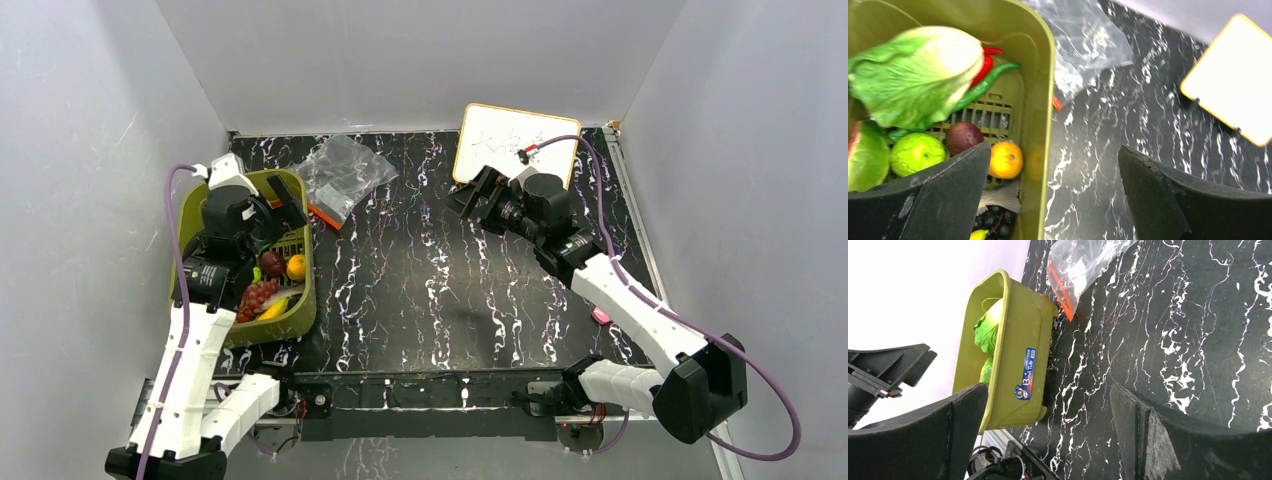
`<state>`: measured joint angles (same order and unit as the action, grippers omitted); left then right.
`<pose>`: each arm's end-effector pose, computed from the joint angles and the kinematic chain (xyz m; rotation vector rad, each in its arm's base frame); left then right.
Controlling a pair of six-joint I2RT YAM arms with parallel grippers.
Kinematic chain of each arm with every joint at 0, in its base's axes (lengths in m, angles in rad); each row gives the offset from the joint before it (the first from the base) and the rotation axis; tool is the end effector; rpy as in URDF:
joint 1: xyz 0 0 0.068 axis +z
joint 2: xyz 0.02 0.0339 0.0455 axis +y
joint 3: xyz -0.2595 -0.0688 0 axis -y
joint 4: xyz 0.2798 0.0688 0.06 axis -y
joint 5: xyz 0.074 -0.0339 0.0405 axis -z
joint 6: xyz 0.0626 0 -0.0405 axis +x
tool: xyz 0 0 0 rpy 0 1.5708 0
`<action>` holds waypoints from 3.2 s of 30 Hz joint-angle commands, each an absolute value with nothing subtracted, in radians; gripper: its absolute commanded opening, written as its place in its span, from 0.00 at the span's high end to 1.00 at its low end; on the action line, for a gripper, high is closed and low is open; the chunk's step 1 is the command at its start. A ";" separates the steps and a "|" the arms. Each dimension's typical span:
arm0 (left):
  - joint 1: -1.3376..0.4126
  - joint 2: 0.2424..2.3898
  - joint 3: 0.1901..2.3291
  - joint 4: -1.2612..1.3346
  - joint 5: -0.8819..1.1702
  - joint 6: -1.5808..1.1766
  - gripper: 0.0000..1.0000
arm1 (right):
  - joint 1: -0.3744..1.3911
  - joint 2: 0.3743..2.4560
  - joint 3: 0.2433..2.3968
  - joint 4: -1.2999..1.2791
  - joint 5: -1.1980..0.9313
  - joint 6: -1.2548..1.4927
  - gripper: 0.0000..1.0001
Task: Place the food in the zip-top bag and seal the zipper
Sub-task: Pick up the zipper food storage bag at the center of the board.
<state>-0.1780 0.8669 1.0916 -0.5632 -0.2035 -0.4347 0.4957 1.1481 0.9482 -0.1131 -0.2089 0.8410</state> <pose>0.2375 -0.0299 0.3872 -0.3801 1.8699 -0.2212 0.2827 0.1676 0.3118 0.1961 2.0245 1.0811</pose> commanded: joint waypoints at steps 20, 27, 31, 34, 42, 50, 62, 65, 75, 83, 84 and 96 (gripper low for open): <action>-0.172 0.743 1.054 -0.596 -0.099 -0.301 0.03 | 0.675 1.726 1.047 0.433 0.004 1.242 0.62; -0.172 0.717 1.056 -0.607 -0.063 -0.273 0.03 | 0.731 2.007 1.265 0.483 0.071 1.302 0.60; -0.171 0.714 1.075 -0.619 -0.034 -0.273 0.03 | 0.747 2.156 1.408 0.490 0.079 1.320 0.58; -0.172 0.704 1.075 -0.616 -0.009 -0.285 0.03 | 0.757 2.244 1.492 0.470 0.102 1.343 0.56; -0.172 0.679 1.048 -0.590 0.023 -0.320 0.04 | 0.773 2.399 1.632 0.474 0.134 1.349 0.58; -0.172 0.662 1.022 -0.564 0.080 -0.336 0.04 | 0.775 2.503 1.711 0.537 0.066 1.370 0.57; -0.172 0.662 1.005 -0.552 0.107 -0.365 0.05 | 0.773 2.571 1.773 0.652 0.043 1.392 0.51; -0.172 0.666 0.997 -0.540 0.112 -0.367 0.05 | 0.774 2.576 1.769 0.689 0.060 1.394 0.49; -0.172 0.676 1.007 -0.539 0.114 -0.361 0.05 | 0.774 2.635 1.873 0.615 0.074 1.397 0.60; -0.172 0.673 1.005 -0.545 0.103 -0.348 0.05 | 0.766 2.612 1.843 0.637 0.074 1.364 0.98; -0.172 0.673 1.003 -0.543 0.104 -0.344 0.05 | 0.763 2.598 1.822 0.649 0.072 1.358 1.00; -0.173 0.679 0.928 -0.447 0.251 -0.282 0.17 | 0.681 2.303 1.419 0.816 -0.034 1.272 1.00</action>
